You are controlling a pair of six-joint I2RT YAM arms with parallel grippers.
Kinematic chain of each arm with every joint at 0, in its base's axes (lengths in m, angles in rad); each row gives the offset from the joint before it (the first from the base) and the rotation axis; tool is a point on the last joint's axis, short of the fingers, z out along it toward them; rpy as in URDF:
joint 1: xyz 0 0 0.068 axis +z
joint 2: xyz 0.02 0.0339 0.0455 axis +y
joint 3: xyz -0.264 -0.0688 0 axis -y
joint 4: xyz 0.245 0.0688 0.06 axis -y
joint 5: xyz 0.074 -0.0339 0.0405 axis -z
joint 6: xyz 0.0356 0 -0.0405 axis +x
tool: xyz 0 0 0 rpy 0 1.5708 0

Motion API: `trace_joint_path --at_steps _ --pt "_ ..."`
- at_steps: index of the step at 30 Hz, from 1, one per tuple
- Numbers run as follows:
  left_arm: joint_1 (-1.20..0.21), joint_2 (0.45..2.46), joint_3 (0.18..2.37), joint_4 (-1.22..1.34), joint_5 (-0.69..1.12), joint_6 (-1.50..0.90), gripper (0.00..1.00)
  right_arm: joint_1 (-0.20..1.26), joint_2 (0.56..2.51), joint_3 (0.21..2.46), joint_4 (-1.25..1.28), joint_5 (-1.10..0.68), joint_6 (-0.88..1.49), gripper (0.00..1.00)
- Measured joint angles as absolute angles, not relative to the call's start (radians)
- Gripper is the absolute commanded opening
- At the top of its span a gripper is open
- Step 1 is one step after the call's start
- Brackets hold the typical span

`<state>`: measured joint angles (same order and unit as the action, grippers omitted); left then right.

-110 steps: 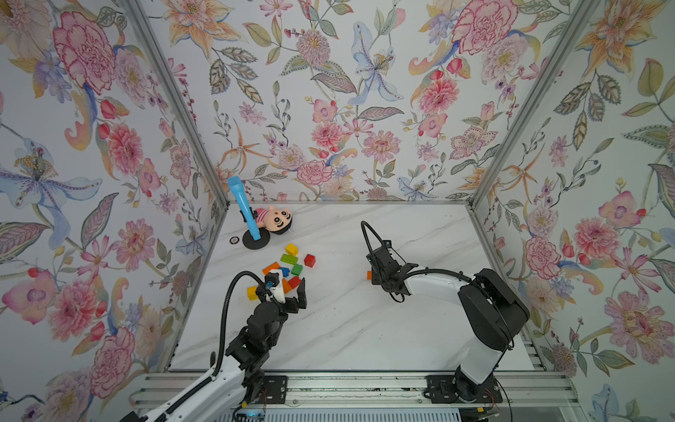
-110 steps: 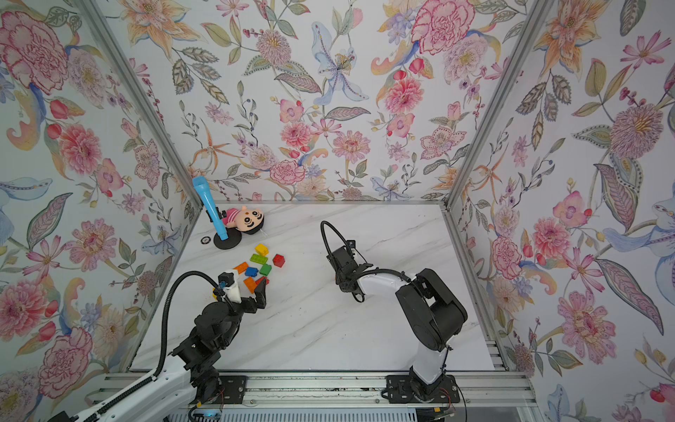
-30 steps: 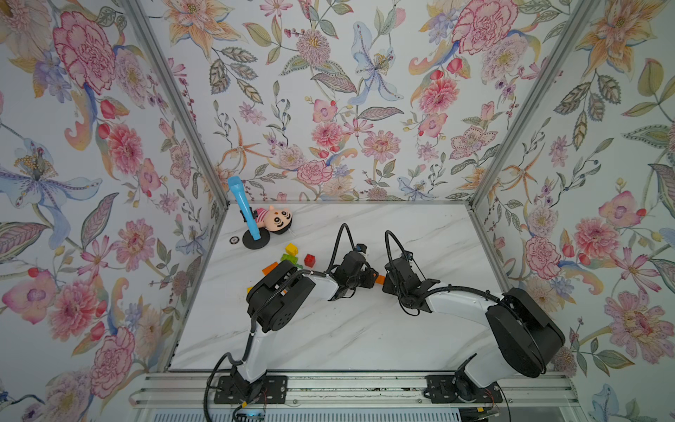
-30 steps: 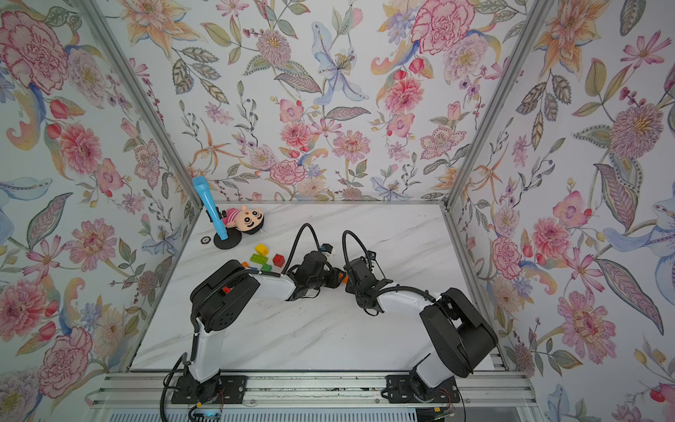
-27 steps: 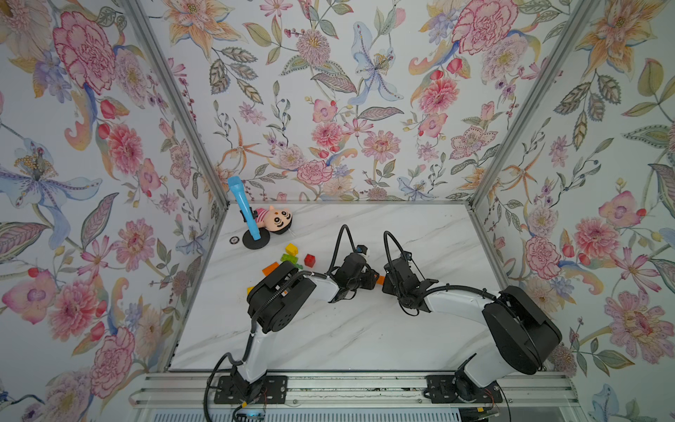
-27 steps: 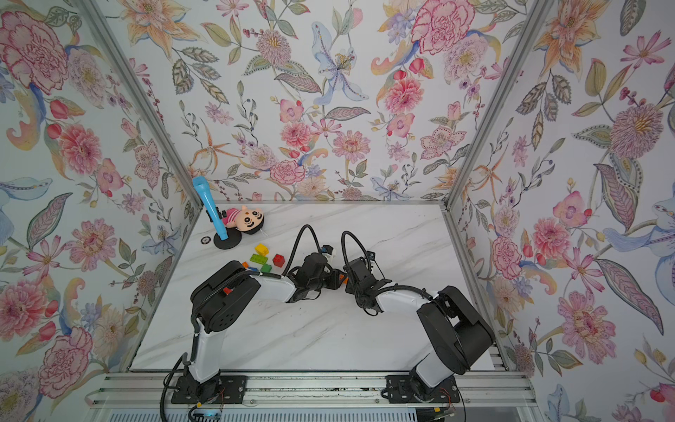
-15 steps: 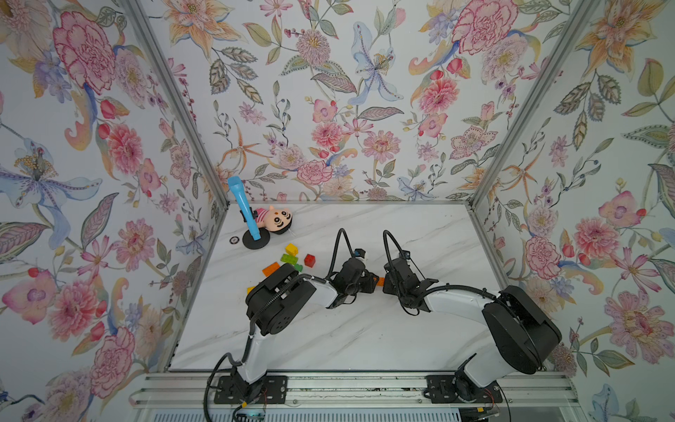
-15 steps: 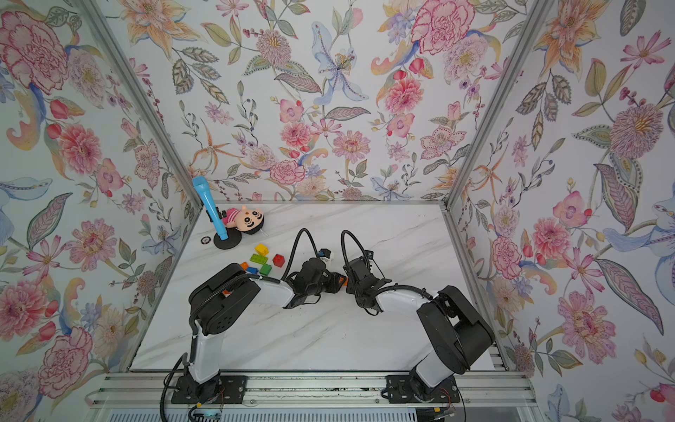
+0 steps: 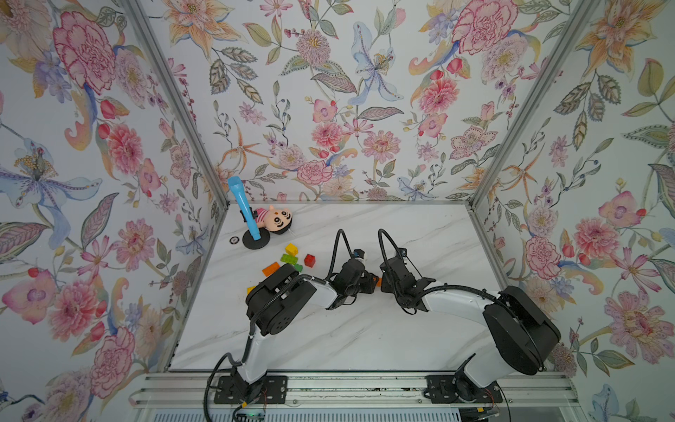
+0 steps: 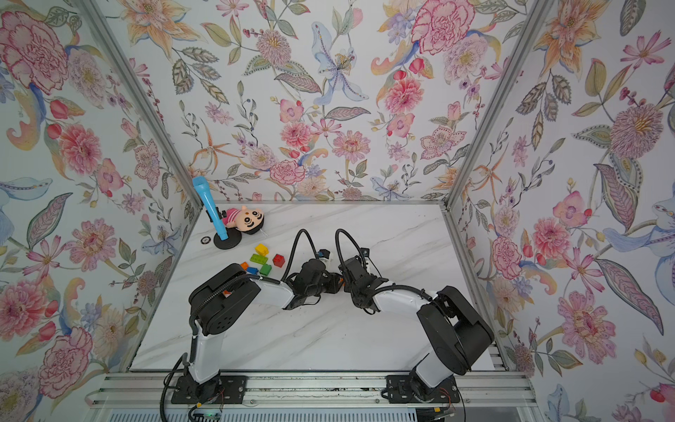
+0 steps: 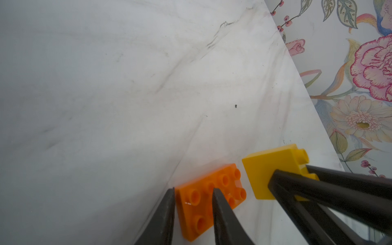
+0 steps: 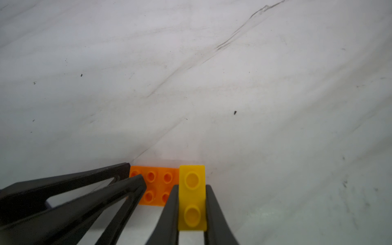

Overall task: Assemble the letter p with lego
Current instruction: Assemble the lego brick with the lego brick.

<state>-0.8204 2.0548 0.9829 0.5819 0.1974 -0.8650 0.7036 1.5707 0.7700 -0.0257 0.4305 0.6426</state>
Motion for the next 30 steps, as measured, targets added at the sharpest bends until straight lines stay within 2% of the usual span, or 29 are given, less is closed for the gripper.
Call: trace_joint_path --at_steps 17,30 --pt "-0.825 2.053 0.972 0.598 0.197 -0.880 0.33 0.714 1.603 0.774 -0.029 0.429 0.643 0.00" --pt "-0.830 2.053 0.956 0.624 0.195 -0.897 0.29 0.734 1.604 0.774 -0.038 0.442 0.652 0.00"
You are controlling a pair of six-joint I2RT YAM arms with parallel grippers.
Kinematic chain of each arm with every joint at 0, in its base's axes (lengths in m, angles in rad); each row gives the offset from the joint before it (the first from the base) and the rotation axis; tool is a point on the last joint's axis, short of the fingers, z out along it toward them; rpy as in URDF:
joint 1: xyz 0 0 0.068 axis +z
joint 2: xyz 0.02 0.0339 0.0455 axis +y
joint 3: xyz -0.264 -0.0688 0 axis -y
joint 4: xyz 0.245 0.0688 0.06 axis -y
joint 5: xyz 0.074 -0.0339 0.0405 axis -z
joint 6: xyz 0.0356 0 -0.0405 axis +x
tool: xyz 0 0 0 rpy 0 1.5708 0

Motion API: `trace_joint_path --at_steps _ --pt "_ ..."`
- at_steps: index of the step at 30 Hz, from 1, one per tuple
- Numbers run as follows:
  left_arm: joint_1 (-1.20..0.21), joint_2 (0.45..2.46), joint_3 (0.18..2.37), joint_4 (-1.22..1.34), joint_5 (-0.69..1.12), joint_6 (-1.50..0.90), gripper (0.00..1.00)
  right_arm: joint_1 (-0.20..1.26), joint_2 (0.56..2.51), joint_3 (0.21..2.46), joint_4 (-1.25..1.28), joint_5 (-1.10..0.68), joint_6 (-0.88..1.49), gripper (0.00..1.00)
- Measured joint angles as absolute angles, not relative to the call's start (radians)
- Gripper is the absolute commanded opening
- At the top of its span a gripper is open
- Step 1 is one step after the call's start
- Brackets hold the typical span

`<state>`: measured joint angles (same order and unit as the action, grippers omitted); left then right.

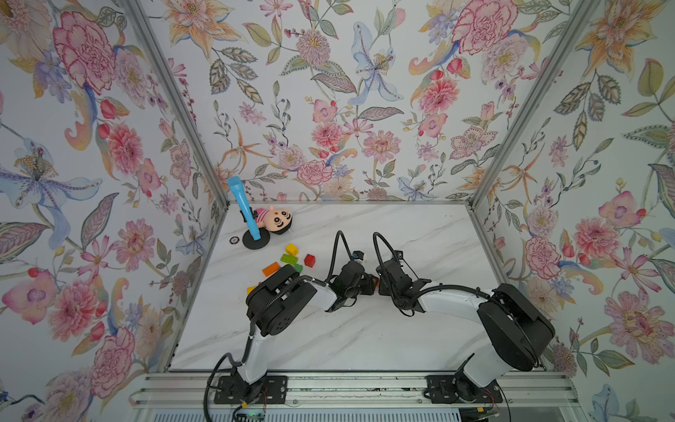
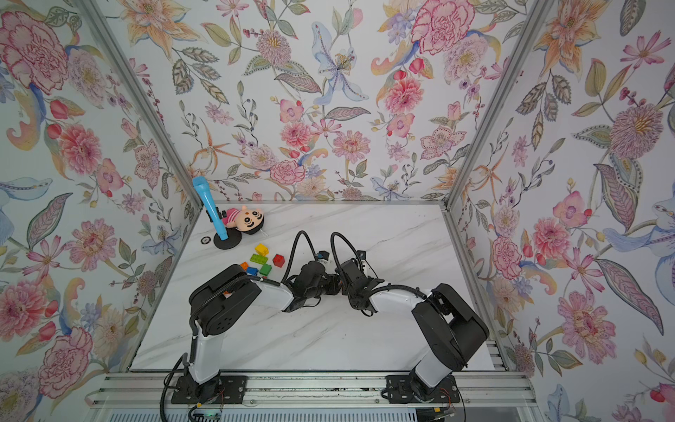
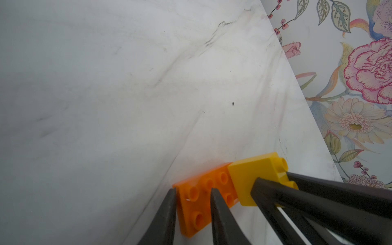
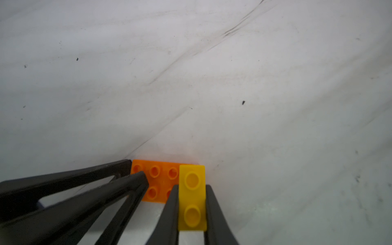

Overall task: Assemble the letter p with lego
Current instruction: Assemble the lego brick with the lego brick.

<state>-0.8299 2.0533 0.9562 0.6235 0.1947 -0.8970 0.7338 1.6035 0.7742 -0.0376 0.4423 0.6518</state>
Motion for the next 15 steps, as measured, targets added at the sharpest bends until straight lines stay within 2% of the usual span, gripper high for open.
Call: trace_joint_path --at_steps 15 --pt "-0.840 2.040 0.897 0.692 0.194 -0.937 0.25 0.747 1.641 0.798 -0.044 0.499 0.663 0.00"
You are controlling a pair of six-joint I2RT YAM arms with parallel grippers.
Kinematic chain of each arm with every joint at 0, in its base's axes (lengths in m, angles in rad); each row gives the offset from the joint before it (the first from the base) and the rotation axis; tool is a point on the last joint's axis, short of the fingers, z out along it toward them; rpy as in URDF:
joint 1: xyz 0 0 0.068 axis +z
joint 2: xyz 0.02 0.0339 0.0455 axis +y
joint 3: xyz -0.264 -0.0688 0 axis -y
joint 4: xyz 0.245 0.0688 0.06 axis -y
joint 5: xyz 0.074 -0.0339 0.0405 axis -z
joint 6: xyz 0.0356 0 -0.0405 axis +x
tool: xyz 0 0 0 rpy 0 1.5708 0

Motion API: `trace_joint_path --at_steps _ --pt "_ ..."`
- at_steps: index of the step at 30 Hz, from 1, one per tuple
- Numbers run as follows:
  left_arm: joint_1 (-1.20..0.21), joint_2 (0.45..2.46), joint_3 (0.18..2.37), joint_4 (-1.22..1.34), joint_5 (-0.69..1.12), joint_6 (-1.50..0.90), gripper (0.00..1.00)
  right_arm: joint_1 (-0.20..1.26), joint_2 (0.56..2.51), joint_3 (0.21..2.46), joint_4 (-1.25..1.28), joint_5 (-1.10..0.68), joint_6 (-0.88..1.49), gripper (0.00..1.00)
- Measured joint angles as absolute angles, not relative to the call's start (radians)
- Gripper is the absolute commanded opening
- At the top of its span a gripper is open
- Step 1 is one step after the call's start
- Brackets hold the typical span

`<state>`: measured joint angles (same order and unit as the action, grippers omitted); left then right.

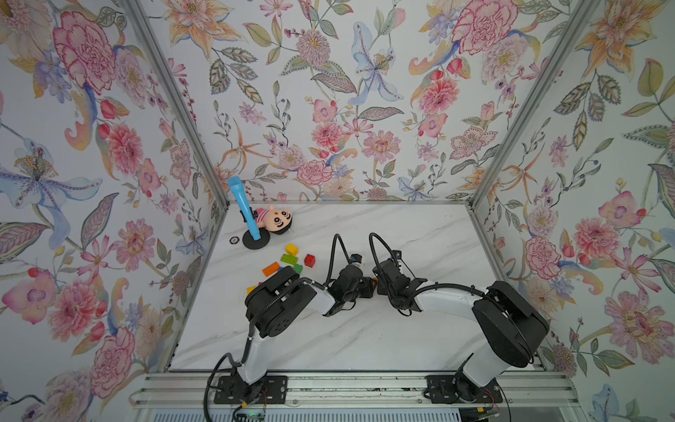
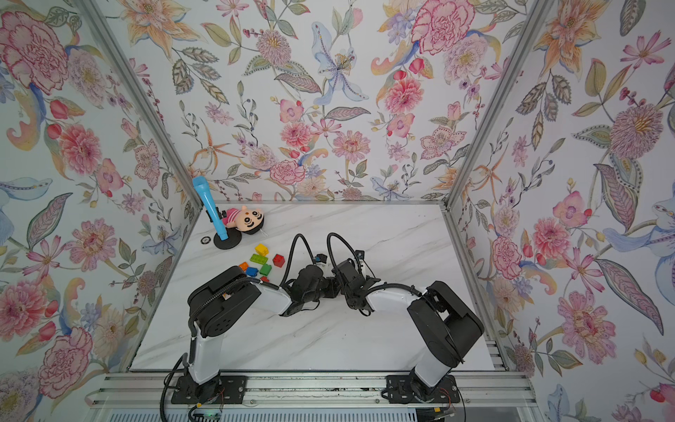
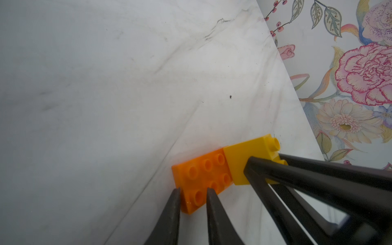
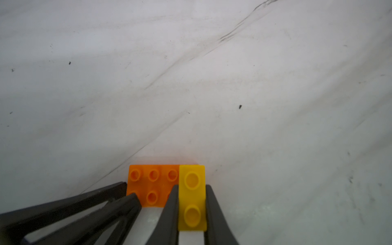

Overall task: Assemble the letter p with lego
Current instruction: Assemble the lego brick with the lego brick.

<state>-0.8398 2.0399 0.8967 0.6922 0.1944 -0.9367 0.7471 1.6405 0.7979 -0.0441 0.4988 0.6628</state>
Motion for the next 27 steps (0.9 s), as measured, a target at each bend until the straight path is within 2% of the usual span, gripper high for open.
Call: trace_joint_path --at_steps 27 --pt "-0.813 1.961 0.761 0.769 0.135 -0.970 0.24 0.739 1.745 0.907 -0.078 0.505 0.603 0.00"
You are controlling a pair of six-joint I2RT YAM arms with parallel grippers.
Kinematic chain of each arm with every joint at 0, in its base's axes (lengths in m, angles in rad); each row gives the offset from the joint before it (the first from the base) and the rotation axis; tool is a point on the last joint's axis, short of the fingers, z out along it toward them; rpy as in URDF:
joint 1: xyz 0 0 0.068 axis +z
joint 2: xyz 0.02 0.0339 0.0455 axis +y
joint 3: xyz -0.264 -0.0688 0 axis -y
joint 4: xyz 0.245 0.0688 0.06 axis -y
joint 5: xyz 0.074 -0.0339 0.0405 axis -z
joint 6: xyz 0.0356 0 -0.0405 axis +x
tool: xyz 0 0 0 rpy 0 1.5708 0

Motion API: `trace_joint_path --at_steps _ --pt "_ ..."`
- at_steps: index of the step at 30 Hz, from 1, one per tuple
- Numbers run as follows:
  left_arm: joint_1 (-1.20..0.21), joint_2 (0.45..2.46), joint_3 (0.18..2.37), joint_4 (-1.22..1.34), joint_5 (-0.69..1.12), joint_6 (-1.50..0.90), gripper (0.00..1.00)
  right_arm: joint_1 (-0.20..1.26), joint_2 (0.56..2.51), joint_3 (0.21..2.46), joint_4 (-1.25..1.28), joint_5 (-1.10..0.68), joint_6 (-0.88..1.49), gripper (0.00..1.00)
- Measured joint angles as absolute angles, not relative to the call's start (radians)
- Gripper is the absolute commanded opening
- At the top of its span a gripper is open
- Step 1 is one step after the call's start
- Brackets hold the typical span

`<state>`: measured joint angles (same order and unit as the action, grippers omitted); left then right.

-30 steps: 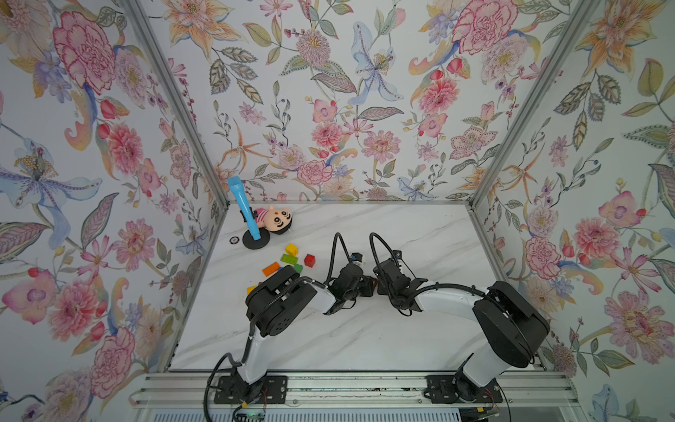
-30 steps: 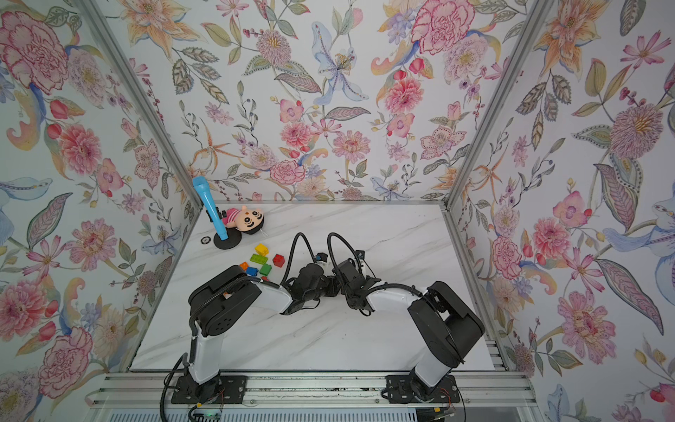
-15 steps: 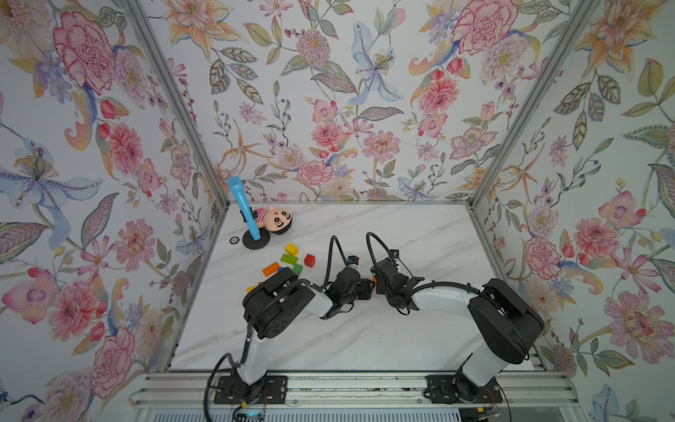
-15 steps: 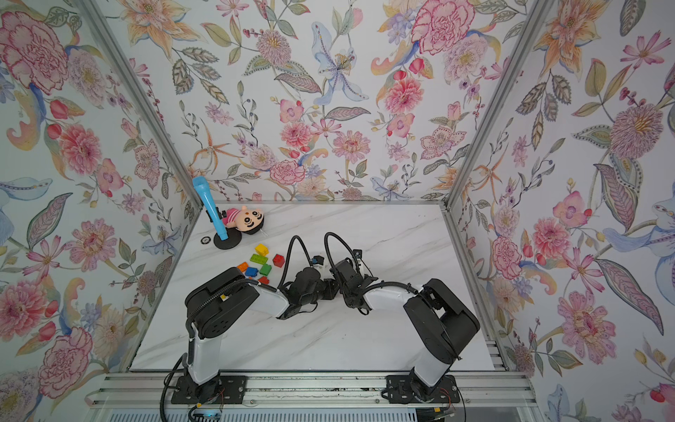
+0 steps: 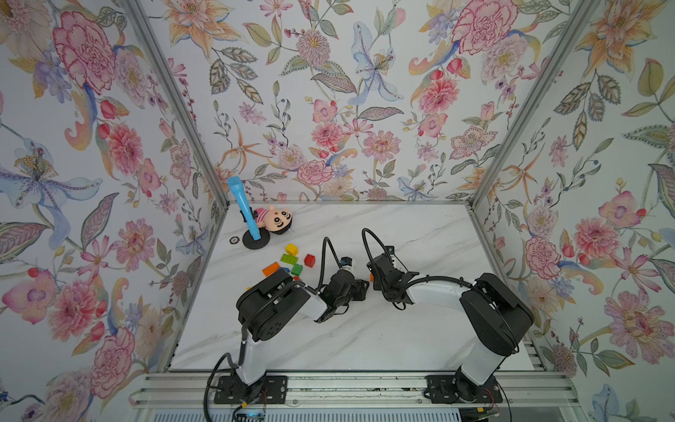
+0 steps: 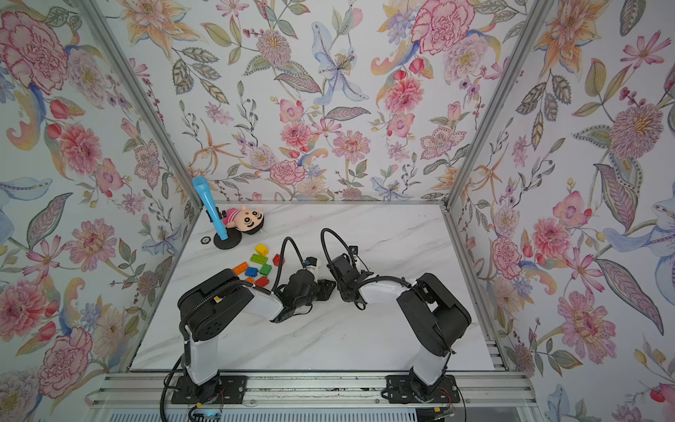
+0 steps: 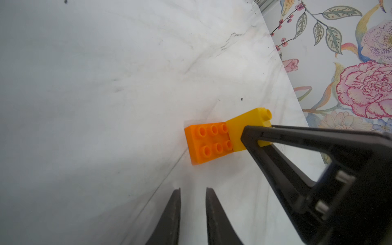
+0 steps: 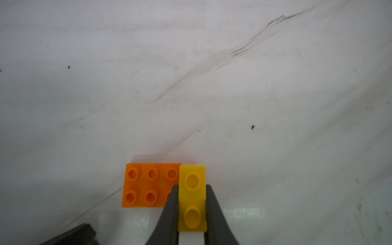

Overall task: Assemble the letter p with lego
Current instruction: Assemble the lego brick with the lego brick.

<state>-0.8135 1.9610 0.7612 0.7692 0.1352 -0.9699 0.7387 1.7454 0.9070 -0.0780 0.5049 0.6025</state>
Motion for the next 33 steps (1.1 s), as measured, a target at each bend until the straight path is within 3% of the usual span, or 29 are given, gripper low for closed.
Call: trace_joint_path --at_steps 19,29,33 --pt "-0.781 1.900 0.719 0.768 0.097 -0.966 0.25 0.709 1.801 0.989 -0.110 0.451 0.614 0.00" --pt "-0.767 1.789 0.693 0.722 0.070 -0.923 0.36 0.734 1.775 0.987 -0.165 0.444 0.604 0.00" --pt "-0.748 1.733 0.672 0.696 0.054 -0.902 0.40 0.738 1.765 0.987 -0.189 0.429 0.595 0.07"
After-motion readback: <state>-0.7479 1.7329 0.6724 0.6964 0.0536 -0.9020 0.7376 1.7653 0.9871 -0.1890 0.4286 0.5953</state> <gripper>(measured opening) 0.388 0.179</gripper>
